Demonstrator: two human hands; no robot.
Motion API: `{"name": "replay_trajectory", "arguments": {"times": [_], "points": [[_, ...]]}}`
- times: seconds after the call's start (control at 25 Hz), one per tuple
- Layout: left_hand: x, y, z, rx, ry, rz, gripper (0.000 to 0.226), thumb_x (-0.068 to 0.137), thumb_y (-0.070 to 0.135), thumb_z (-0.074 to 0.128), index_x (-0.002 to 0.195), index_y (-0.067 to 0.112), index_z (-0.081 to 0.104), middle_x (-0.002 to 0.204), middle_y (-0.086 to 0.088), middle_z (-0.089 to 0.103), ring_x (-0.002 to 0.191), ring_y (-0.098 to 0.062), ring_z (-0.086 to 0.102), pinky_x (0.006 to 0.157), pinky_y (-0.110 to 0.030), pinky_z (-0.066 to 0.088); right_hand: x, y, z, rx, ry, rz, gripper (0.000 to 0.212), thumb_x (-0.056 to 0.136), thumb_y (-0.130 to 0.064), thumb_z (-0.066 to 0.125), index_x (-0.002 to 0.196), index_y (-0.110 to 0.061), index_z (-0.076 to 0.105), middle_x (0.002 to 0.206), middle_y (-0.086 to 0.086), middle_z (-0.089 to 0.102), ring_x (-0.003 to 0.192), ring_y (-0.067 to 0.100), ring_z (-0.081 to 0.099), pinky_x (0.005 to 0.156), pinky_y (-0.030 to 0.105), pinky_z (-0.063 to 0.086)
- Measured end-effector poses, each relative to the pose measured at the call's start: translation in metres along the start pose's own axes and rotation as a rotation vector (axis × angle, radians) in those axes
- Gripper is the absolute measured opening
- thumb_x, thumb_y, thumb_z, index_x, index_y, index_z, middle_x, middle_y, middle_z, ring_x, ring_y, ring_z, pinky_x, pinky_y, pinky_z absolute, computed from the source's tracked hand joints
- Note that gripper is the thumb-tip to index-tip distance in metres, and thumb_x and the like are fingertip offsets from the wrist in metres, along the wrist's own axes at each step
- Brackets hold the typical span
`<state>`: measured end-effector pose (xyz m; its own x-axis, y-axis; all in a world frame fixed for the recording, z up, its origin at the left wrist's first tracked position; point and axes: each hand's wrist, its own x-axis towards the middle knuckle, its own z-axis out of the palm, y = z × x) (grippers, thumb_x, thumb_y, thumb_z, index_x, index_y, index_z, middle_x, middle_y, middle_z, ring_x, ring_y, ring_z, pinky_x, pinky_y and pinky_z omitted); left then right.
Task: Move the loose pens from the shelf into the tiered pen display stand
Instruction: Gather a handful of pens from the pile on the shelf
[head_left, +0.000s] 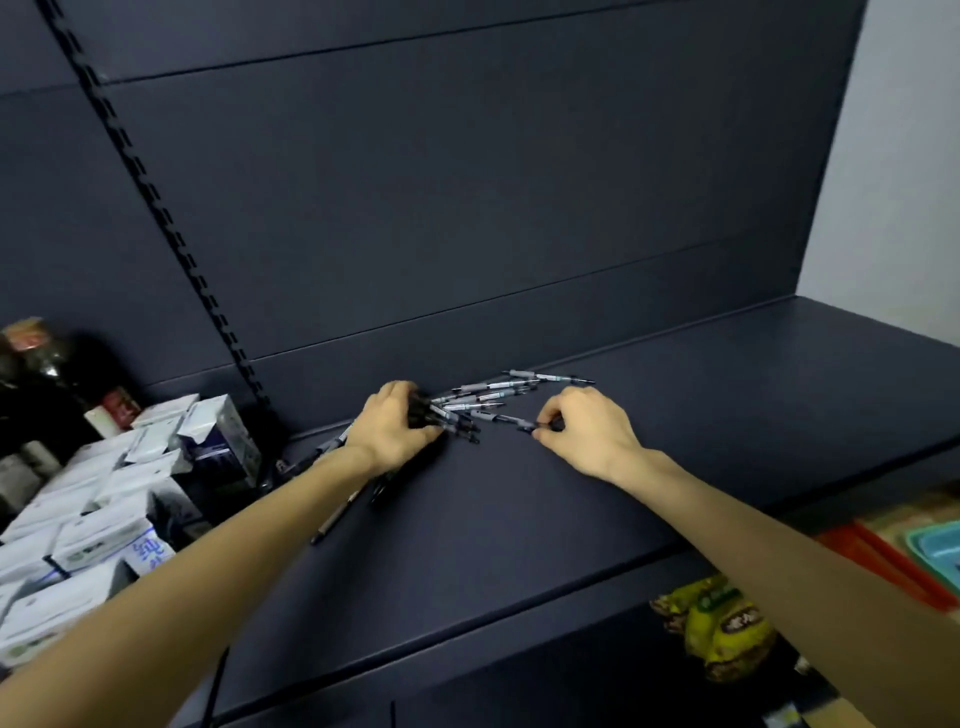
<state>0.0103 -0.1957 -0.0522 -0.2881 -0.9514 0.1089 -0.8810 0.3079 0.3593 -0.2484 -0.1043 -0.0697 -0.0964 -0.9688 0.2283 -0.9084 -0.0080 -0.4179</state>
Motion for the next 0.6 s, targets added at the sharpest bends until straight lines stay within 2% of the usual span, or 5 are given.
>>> {"name": "replay_trajectory", "arguments": {"times": [0.12,0.24,0.44,0.52,0.6], "points": [[-0.004,-0.01,0.002,0.068,-0.052,0.024,0.074,0.087,0.038,0.076,0.149,0.013,0.042,0.151,-0.007,0.044,0.138,-0.028,0.045,0.115,-0.038,0.038,0.013,-0.001,0.005,0.144,-0.03,-0.017,0.02,0.091,-0.039,0.074,0.104,-0.025,0.076,0.106,-0.01,0.07,0.103,0.013,0.064,0.084,0.031,0.052],[-0.004,-0.016,0.002,0.142,-0.025,0.046,0.074,0.09,0.035,0.071,0.152,0.015,0.038,0.156,-0.007,0.04,0.139,-0.031,0.042,0.115,-0.041,0.037,0.022,-0.009,0.015,0.232,-0.034,-0.028,0.019,0.087,-0.041,0.078,0.098,-0.026,0.077,0.098,-0.013,0.071,0.094,0.009,0.066,0.076,0.026,0.049],[0.007,-0.005,0.0,0.348,-0.078,0.207,0.078,0.095,0.036,0.062,0.161,0.02,0.024,0.167,-0.003,0.026,0.147,-0.031,0.034,0.117,-0.045,0.035,0.019,-0.009,0.025,0.26,-0.023,-0.09,0.019,0.085,-0.04,0.08,0.1,-0.028,0.078,0.088,-0.015,0.068,0.086,0.005,0.062,0.078,0.028,0.052],[0.015,0.003,0.001,0.369,-0.135,0.218,0.073,0.098,0.035,0.059,0.161,0.021,0.026,0.165,-0.002,0.03,0.147,-0.03,0.035,0.117,-0.043,0.036,0.022,-0.005,0.024,0.29,-0.05,-0.085,0.018,0.086,-0.035,0.08,0.102,-0.029,0.079,0.084,-0.016,0.067,0.08,0.002,0.061,0.076,0.025,0.051],[0.019,0.009,0.003,0.416,-0.145,0.258,0.063,0.099,0.031,0.057,0.157,0.021,0.035,0.159,-0.002,0.04,0.142,-0.029,0.039,0.114,-0.041,0.039,0.025,-0.001,0.021,0.333,-0.086,-0.064,0.017,0.087,-0.032,0.08,0.104,-0.028,0.079,0.084,-0.015,0.07,0.078,0.002,0.062,0.076,0.024,0.052]]}}
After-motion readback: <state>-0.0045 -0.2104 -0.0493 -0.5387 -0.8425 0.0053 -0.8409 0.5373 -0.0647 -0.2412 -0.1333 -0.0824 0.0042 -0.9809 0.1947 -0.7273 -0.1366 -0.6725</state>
